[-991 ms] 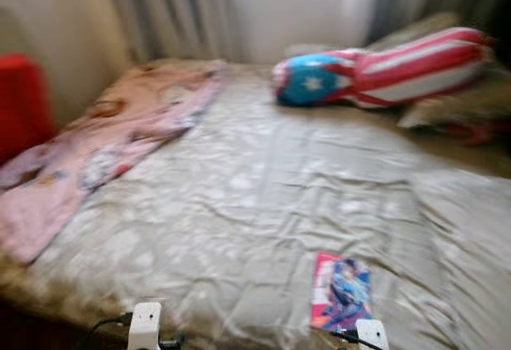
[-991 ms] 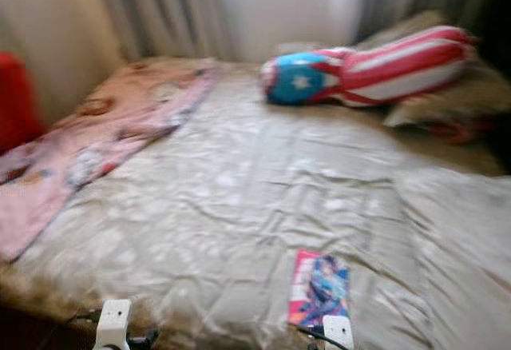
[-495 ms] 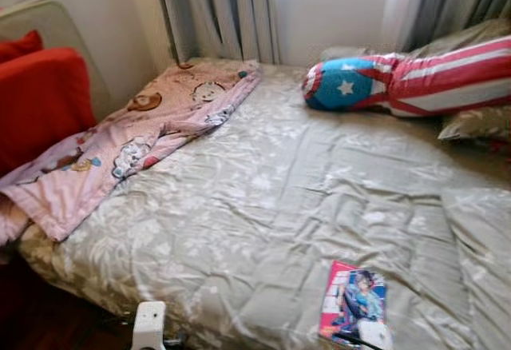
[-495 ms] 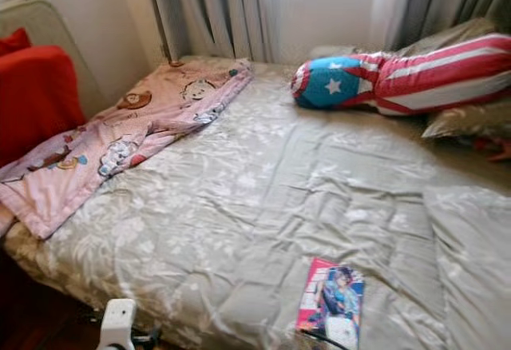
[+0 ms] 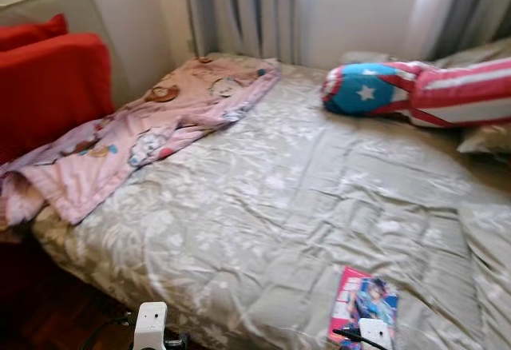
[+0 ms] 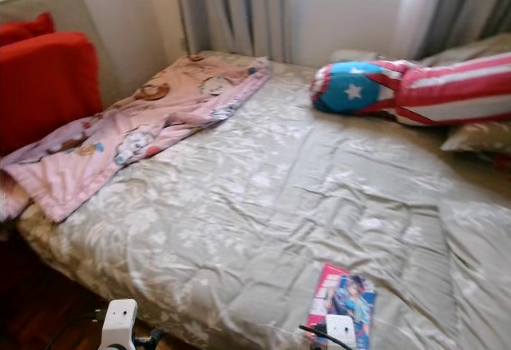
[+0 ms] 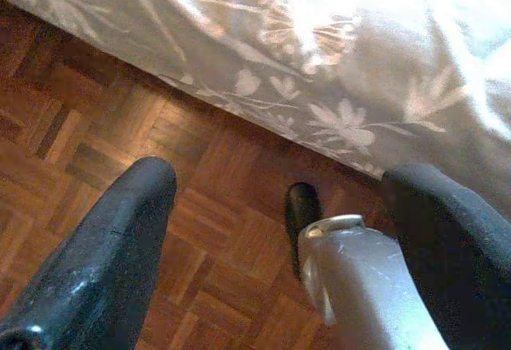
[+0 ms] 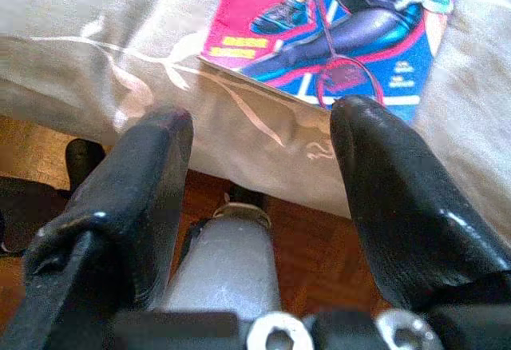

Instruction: Clean up the room

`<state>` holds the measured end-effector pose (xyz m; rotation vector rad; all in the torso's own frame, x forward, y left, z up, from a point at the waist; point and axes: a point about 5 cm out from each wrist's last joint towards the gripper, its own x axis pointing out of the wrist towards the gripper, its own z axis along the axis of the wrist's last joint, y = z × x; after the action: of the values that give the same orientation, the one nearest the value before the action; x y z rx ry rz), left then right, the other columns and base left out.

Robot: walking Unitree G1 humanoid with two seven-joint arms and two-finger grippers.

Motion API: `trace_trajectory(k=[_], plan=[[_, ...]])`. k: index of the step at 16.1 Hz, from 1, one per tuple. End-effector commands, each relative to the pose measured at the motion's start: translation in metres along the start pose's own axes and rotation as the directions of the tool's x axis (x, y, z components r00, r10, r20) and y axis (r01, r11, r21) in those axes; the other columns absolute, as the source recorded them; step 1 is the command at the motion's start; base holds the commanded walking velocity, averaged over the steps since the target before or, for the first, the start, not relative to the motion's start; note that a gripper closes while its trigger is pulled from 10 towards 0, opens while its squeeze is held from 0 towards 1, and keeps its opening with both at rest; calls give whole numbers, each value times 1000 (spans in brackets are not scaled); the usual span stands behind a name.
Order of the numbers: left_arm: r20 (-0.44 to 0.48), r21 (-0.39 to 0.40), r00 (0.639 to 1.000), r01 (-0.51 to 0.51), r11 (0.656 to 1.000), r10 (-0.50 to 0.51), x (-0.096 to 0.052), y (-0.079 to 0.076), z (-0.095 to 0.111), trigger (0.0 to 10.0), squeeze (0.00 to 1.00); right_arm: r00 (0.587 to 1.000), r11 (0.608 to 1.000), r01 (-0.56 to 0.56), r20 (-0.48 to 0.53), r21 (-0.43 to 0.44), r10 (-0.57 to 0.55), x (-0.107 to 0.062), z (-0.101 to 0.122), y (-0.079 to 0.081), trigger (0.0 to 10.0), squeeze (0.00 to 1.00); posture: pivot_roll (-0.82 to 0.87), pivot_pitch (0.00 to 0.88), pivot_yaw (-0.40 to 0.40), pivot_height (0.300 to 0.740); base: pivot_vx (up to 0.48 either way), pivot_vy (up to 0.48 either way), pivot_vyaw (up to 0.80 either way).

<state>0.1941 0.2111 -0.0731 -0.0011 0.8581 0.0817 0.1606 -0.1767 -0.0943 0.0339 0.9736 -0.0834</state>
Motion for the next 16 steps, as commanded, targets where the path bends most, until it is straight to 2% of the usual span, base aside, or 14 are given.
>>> trace_trajectory(k=[1, 16], plan=[[-30, 7, 1000, -10, 1000, 11, -1, 5, -5, 10000, 0, 1000, 1000, -12, -12, -2, 12, -1, -4, 2, 10000, 0, -31, 0, 28, 740, 0, 356, 0], [-31, 2, 999, -13, 1000, 13, -1, 5, -5, 10000, 0, 1000, 1000, -18, -18, -17, 17, -1, -5, 6, 10000, 0, -30, 0, 28, 740, 0, 363, 0]])
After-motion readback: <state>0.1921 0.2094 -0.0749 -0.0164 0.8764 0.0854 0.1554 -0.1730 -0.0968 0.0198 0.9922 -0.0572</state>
